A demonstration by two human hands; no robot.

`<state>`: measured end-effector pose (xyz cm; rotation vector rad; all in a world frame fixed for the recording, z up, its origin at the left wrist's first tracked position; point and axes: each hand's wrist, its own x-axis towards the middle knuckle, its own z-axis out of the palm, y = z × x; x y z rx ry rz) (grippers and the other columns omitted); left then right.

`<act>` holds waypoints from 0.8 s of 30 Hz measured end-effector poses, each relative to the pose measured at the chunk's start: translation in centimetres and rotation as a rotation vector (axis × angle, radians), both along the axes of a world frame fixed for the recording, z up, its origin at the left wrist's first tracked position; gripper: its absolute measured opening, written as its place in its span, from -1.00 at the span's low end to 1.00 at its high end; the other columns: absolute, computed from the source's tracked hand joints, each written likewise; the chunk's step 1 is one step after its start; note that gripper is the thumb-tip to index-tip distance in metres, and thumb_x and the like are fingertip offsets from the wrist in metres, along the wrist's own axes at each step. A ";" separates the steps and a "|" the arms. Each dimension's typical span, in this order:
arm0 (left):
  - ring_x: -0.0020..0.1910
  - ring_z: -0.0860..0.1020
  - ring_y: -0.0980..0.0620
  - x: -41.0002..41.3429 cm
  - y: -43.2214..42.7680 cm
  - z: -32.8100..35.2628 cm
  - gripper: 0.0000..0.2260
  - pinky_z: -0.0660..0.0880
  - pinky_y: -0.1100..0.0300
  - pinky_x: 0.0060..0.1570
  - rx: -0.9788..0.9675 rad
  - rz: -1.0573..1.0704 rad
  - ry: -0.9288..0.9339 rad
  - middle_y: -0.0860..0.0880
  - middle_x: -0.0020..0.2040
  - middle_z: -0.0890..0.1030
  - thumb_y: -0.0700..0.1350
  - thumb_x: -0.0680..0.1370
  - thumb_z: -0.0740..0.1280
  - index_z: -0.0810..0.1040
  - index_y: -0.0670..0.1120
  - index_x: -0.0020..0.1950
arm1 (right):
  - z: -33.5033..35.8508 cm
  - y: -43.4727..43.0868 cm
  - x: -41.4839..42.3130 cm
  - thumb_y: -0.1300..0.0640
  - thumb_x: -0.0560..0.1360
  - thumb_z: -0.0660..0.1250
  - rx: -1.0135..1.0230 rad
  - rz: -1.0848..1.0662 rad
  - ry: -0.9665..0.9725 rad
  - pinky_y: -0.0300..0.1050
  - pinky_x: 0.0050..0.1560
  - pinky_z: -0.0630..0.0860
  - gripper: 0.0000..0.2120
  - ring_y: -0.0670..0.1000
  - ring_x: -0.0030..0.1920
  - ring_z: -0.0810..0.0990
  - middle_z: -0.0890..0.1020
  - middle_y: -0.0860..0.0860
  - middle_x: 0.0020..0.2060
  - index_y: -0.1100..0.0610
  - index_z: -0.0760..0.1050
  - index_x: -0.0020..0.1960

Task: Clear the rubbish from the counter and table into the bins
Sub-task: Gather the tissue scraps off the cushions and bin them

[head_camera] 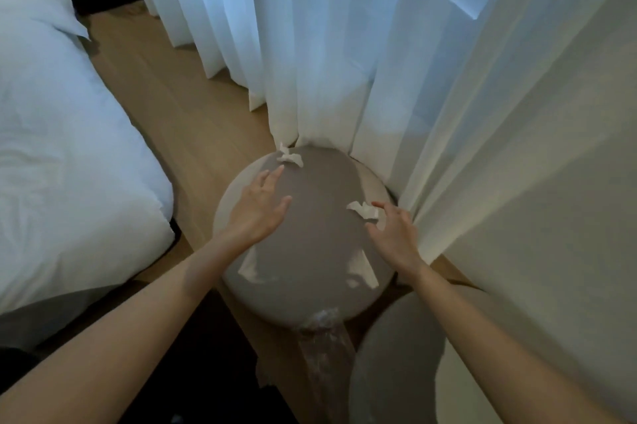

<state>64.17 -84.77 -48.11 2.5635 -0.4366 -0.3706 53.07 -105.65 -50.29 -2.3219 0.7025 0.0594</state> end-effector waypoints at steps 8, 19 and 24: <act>0.50 0.13 -0.03 11.1 -3.5 -11.3 -0.45 0.16 0.04 0.44 -0.043 -0.020 0.004 -0.02 0.54 0.08 0.02 0.58 0.22 0.09 0.01 0.53 | -11.6 -2.7 9.4 0.16 0.52 0.29 -0.007 -0.058 0.096 -0.04 0.35 0.26 -0.58 0.21 0.40 0.28 0.32 0.12 0.40 -0.03 0.38 0.35; 0.52 -0.08 -0.22 21.3 -9.1 -27.0 -0.33 0.07 -0.10 0.45 -0.086 0.143 0.144 -0.21 0.54 -0.16 0.14 0.51 0.30 0.02 0.16 0.52 | -25.0 -3.8 13.8 0.02 0.57 0.19 -0.317 -0.038 0.200 0.17 0.37 0.24 -0.53 0.30 0.40 0.21 0.11 0.16 0.50 -0.18 0.22 0.45; 0.51 -0.01 -0.23 23.0 -10.2 -30.3 -0.45 -0.01 -0.08 0.48 -0.021 0.074 0.041 -0.16 0.55 -0.04 0.13 0.54 0.27 0.21 0.07 0.49 | -28.2 -4.0 14.0 0.05 0.57 0.22 -0.409 -0.164 0.047 0.15 0.21 0.36 -0.67 0.21 0.25 0.35 0.40 0.13 0.33 0.00 0.41 0.33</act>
